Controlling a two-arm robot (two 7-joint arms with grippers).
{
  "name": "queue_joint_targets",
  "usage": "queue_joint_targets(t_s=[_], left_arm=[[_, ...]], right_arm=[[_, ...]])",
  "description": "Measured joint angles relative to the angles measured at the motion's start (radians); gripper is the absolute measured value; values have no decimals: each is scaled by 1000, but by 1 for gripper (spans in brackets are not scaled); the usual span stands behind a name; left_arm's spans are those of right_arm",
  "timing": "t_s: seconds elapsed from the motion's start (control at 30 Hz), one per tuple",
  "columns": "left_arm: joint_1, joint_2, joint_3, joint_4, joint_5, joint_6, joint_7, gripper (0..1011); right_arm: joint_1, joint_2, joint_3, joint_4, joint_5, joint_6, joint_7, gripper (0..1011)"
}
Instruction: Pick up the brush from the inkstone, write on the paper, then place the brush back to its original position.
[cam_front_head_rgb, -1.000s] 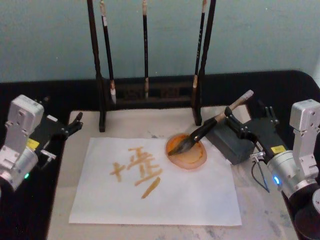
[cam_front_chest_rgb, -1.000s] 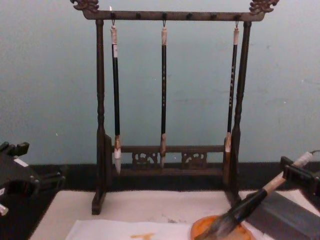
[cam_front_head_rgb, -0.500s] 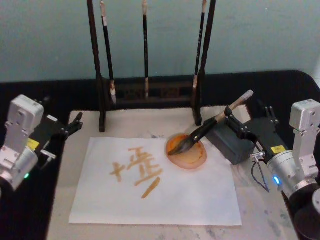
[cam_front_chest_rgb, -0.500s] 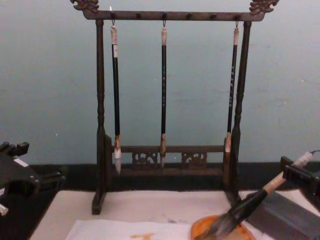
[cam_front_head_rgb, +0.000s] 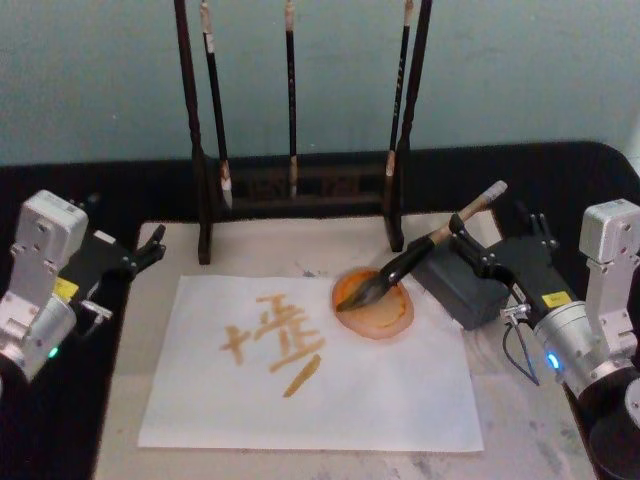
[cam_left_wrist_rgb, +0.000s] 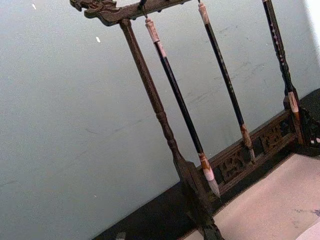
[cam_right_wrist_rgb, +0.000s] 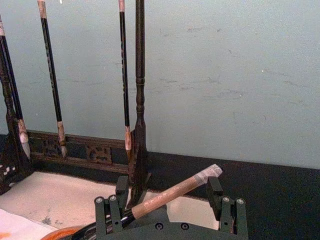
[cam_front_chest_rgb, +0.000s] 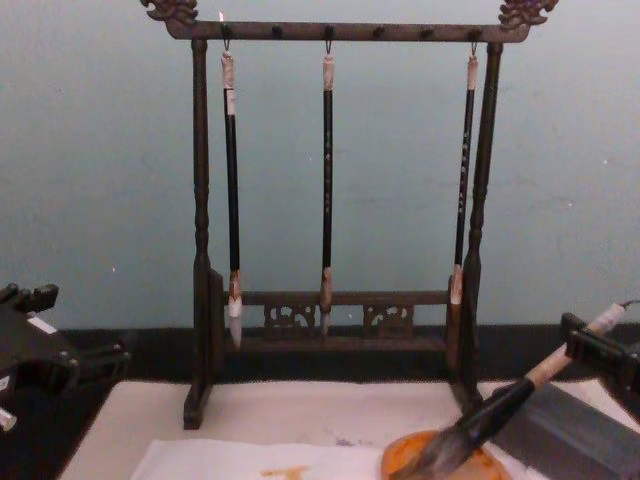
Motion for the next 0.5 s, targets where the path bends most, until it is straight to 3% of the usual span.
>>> queue_joint_targets(t_s=[0.5], left_arm=[[0, 0, 0, 0, 0, 0, 0, 1010]], right_arm=[[0, 0, 0, 0, 0, 0, 0, 1000]])
